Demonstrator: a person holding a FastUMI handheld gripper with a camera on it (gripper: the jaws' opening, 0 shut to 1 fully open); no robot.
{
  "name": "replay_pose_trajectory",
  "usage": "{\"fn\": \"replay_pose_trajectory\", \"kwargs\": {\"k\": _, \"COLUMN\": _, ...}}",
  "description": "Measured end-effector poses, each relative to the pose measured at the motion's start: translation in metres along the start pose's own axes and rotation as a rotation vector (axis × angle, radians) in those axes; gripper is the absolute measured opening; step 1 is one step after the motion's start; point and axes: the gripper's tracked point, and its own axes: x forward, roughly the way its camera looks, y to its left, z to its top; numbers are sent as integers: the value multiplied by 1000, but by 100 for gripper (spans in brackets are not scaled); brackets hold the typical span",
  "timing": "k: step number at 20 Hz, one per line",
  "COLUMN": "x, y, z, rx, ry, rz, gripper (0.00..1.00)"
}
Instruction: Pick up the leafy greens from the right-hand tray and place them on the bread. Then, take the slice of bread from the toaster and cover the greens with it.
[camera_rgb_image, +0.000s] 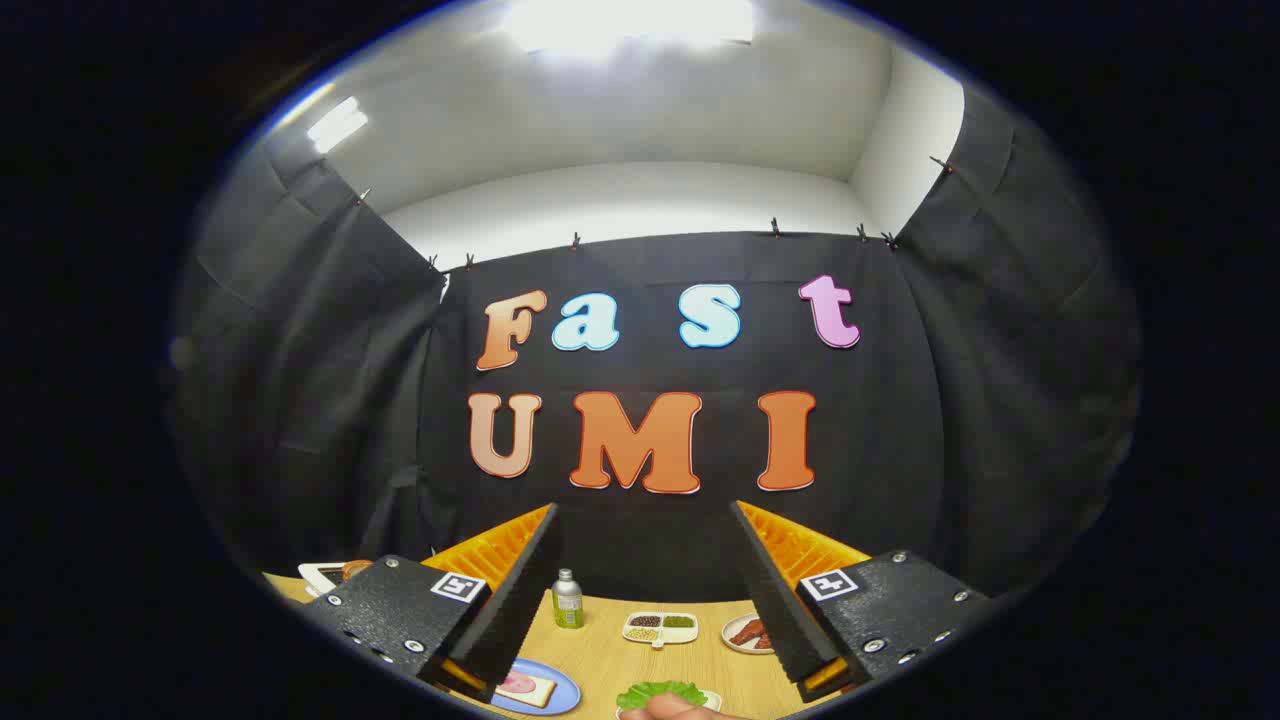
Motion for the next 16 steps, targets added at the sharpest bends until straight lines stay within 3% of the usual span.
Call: {"fn": "replay_pose_trajectory", "kwargs": {"k": 16, "x": 6, "y": -5, "z": -16, "rx": -3, "ry": 32, "rz": -13, "gripper": 98}}
